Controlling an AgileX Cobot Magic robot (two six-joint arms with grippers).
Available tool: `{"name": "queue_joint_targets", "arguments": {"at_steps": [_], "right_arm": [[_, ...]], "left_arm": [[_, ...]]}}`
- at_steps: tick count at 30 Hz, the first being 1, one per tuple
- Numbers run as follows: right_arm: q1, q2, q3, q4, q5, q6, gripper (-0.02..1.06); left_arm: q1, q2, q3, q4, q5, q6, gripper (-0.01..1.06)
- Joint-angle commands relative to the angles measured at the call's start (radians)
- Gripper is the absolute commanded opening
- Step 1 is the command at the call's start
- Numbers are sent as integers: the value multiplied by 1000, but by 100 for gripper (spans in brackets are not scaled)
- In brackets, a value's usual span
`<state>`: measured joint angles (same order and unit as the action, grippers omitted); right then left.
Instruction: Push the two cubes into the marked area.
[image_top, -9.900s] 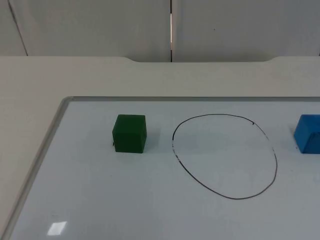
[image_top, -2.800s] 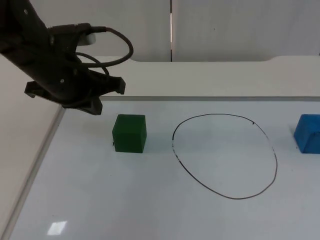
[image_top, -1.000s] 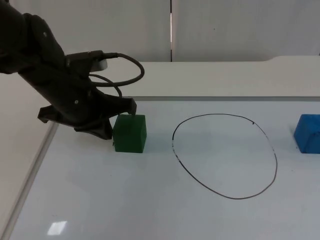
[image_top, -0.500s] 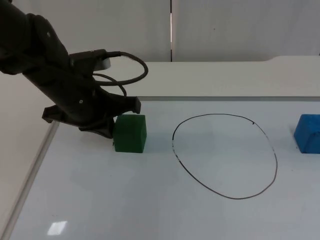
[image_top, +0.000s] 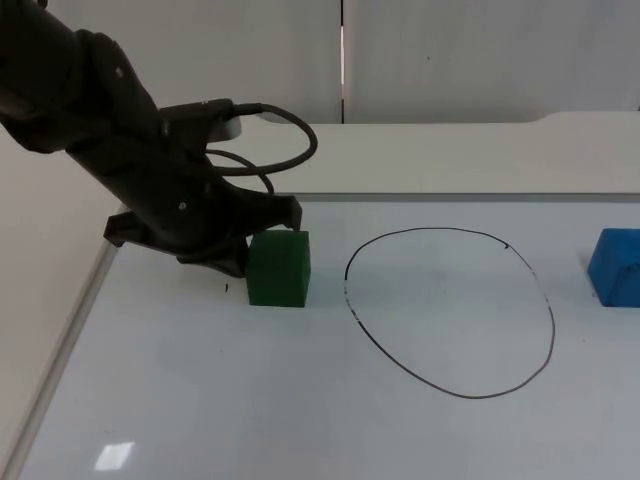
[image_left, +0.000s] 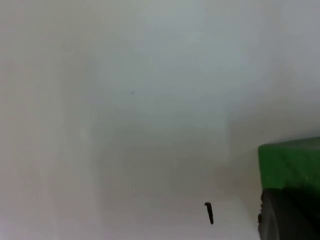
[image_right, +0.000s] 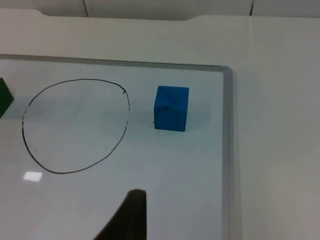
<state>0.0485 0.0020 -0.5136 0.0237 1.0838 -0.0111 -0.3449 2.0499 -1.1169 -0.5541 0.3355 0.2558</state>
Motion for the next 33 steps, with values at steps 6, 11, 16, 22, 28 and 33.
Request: {"name": "queue_joint_targets", "arguments": {"at_steps": [6, 11, 16, 22, 28, 33], "right_arm": [[-4, -2, -1, -3, -5, -5, 105], [-4, -2, -1, -3, -5, -5, 105], [-4, -2, -1, -3, -5, -5, 105], [-4, -2, -1, -3, -5, -5, 105], [-4, -2, -1, -3, -5, -5, 105], [-4, -2, -1, -3, -5, -5, 105]], "left_arm": [[-14, -4, -5, -36, -3, 1, 0], [-38, -4, -5, -32, -5, 21, 0], [-44, -4, -5, -32, -12, 21, 0], [-45, -4, -5, -42, -1, 21, 0], [-68, -4, -5, -52, 3, 21, 0], [-80, -4, -5, -58, 5, 21, 0]]}}
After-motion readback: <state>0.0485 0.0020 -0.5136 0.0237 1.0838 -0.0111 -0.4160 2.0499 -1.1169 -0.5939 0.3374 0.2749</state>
